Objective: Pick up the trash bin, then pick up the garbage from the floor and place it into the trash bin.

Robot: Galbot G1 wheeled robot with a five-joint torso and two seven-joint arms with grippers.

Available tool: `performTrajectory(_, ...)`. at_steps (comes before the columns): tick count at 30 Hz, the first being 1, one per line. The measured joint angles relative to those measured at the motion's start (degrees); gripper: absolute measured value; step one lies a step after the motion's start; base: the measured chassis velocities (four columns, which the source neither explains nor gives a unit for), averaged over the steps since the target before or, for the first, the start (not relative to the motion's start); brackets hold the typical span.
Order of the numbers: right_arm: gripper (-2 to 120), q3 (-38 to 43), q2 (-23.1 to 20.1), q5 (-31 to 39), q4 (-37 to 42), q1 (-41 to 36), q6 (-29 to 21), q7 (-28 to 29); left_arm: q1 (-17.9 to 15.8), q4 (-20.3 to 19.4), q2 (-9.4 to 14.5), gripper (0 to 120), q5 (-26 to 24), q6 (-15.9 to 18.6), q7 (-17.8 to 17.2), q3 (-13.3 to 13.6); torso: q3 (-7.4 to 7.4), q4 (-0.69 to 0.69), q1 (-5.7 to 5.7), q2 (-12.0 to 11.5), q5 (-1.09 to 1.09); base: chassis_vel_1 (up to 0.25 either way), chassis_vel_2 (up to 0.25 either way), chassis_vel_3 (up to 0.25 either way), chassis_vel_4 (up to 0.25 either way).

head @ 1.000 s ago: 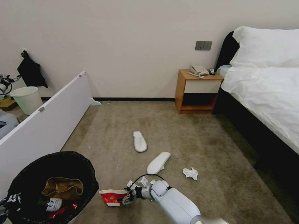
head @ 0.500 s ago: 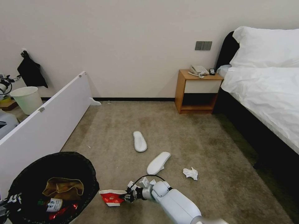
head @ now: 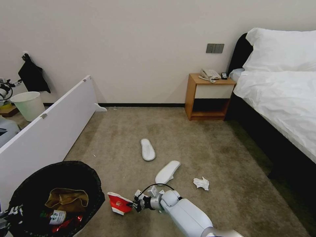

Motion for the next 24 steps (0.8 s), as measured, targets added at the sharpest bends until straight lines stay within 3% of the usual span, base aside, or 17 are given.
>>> performTrajectory(5,0,0.9,-4.0,3.0,8.1,-1.8,0.4,0.8,-0.1,0.0,0.5,3,0.4,0.0,0.0,1.2,0.0,-0.04,0.0,0.0,0.0,0.0,0.0,0.0,0.0)
performTrajectory(7,0,2.5,-8.0,4.9,18.8,-3.8,0.5,1.6,-0.3,0.3,1.4,3,1.2,0.0,0.2,2.9,0.0,-0.04,0.0,0.0,0.0,0.0,0.0,0.0,0.0)
performTrajectory(8,0,2.5,-8.0,4.9,18.8,-3.8,0.5,1.6,-0.3,0.3,1.4,3,1.2,0.0,0.2,2.9,0.0,-0.04,0.0,0.0,0.0,0.0,0.0,0.0,0.0)
performTrajectory(10,0,4.2,-10.9,7.7,28.9,-5.6,-0.2,2.7,-0.9,1.1,2.2,3,1.8,0.0,0.2,4.4,0.0,-0.03,0.0,0.0,0.0,0.0,0.0,0.0,0.0)
performTrajectory(16,0,9.0,-13.9,10.9,42.0,-6.5,-0.5,4.1,-2.0,2.2,3.4,3,2.0,0.0,0.3,5.3,0.0,-0.03,0.0,0.0,0.0,0.0,0.0,0.0,0.0)
performTrajectory(24,0,12.1,-15.5,18.3,51.8,-4.3,-1.0,5.6,-1.8,2.4,3.4,3,2.0,0.0,0.5,5.4,0.0,-0.03,0.0,0.0,0.0,0.0,0.0,0.0,0.0)
